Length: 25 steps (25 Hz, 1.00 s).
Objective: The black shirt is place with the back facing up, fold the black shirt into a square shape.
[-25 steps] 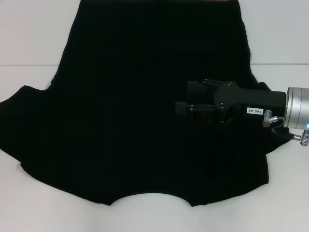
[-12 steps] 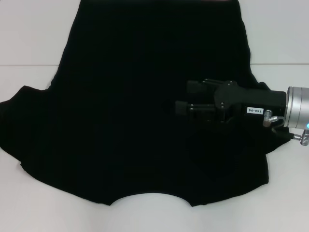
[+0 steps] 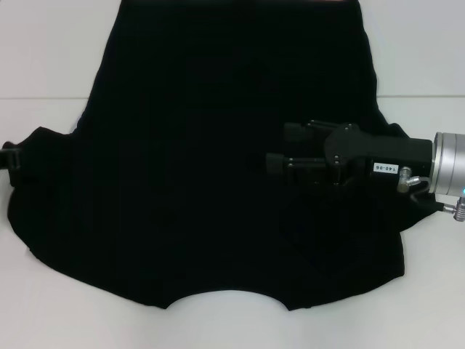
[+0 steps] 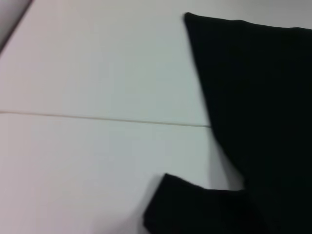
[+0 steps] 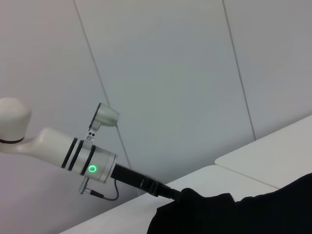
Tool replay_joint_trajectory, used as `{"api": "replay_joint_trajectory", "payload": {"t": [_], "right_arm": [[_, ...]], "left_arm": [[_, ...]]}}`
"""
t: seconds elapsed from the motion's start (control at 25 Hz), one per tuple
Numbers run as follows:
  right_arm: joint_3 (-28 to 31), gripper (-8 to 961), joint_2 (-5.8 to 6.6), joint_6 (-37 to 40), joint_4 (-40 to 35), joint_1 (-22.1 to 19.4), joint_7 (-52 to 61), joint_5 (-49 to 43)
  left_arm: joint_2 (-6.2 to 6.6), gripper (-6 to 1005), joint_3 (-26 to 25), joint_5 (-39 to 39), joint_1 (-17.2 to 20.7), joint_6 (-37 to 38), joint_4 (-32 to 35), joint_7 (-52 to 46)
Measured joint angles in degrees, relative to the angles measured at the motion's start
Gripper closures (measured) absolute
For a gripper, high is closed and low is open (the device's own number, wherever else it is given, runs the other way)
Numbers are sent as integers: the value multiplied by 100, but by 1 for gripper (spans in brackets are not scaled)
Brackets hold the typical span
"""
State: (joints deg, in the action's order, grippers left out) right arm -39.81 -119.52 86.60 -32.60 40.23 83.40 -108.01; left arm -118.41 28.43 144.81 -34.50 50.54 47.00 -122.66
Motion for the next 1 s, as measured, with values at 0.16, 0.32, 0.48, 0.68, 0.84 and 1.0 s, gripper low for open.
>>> {"api": "replay_joint_trajectory", "payload": {"t": [0.16,0.32,0.48,0.68,0.84,1.0], "right_arm": [[7,43,0,15,0,-34,-2,26],[9,43,6,37,0,-82,-37,70],[9,43,2,44,0,-104,-96,82],[9,44,-1,50,0,-114,-103,86],[9,44,0,50,6,-113,-120,88],[9,44,1,50,9,-108,-124,111]], "left_arm": [[-78,998,251,-358,-64,173,89,266],[-93,990,522,-1001,-167,416,29,725],[-179,980,833,-1418,-231,719,-35,1117],[-375,967,1124,-1469,-187,654,-68,1379],[-486,957,1191,-1521,-128,670,-133,1549],[-547,946,1266,-1587,-116,696,-226,1615]]}}
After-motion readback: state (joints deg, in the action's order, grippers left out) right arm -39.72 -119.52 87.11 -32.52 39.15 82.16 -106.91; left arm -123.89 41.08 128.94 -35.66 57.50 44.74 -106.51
